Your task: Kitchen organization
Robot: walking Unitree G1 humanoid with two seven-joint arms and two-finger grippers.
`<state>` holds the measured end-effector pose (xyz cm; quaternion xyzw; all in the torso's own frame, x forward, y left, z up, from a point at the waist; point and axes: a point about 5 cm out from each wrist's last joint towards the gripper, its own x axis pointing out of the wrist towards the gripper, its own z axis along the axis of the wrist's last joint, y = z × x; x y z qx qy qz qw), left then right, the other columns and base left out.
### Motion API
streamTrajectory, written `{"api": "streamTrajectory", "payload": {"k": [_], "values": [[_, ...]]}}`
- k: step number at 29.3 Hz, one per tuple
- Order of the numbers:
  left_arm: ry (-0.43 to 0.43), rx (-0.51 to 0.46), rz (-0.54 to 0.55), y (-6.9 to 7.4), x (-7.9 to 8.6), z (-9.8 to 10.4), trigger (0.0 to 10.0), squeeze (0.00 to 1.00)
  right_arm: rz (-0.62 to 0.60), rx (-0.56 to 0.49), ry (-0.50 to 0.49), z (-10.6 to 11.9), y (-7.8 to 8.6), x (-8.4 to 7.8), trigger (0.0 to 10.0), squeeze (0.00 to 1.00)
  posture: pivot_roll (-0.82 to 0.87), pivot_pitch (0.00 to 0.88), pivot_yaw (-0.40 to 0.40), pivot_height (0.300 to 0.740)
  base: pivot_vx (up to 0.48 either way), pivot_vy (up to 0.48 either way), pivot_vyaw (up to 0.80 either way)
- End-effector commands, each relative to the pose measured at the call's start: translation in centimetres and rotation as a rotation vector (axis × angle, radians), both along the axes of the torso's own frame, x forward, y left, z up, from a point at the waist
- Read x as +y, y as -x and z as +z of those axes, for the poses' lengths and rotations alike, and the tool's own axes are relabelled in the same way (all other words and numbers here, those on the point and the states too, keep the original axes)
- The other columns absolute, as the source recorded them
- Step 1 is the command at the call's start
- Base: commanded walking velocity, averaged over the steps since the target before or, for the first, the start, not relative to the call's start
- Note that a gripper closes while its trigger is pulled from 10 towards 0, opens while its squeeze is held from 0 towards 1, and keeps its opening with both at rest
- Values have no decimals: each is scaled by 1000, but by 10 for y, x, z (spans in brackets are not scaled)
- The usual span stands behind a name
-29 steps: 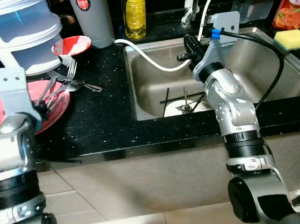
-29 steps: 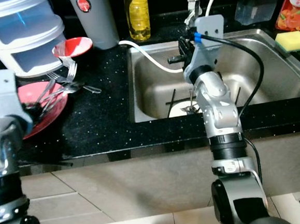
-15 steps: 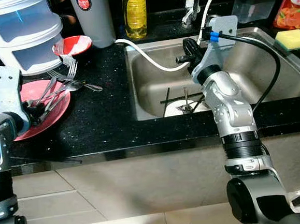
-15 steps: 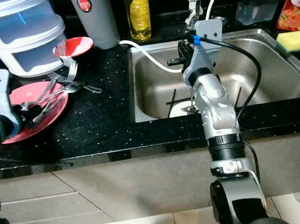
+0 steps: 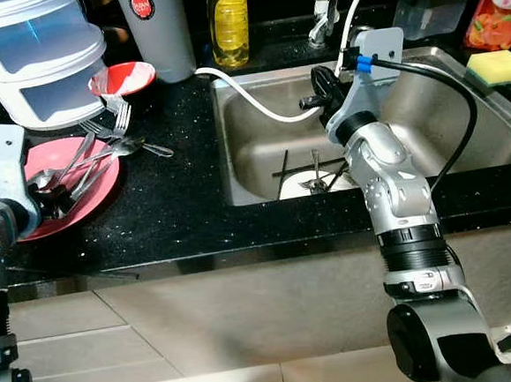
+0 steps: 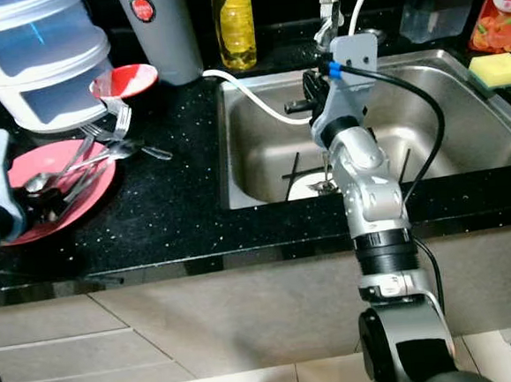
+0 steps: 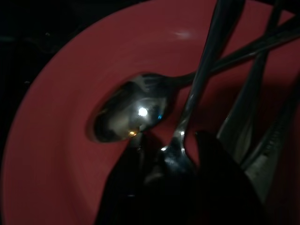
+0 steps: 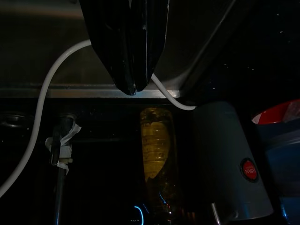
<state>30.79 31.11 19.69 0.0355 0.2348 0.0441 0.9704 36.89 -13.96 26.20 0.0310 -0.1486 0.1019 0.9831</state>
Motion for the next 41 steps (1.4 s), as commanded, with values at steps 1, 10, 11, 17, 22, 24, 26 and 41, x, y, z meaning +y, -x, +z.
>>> {"api": "streamTrajectory", "payload": {"k": [1,10,11,17,22,24,26,41], "values": [[27,71,12,4,6,-14,824,0,8,0,11,0,0,2,10000,0,108,15,57,740,0,0,0],[79,66,-3,2,4,-21,0,0,2,-1,9,0,1,1,10000,0,106,21,60,740,0,0,0],[84,59,-7,2,4,-21,0,0,1,-1,8,0,1,1,10000,0,106,21,60,740,0,0,0],[-27,-196,11,-5,0,22,7294,0,-1,-1,7,-1,1,0,10000,0,106,23,60,740,0,0,0],[-139,-427,-152,-7,-40,74,10000,0,2,-1,8,0,0,1,10000,0,113,21,52,740,0,0,0],[-127,-451,-230,-9,-56,81,10000,0,4,-3,7,1,0,2,10000,0,116,19,48,740,0,0,0],[-101,-473,-317,-12,-78,87,10000,0,8,-5,7,2,-1,3,10000,0,116,21,45,740,0,0,0],[332,-169,-678,-70,-241,27,10000,0,-38,-33,59,8,3,-3,10000,0,28,39,84,740,0,0,0]]}}
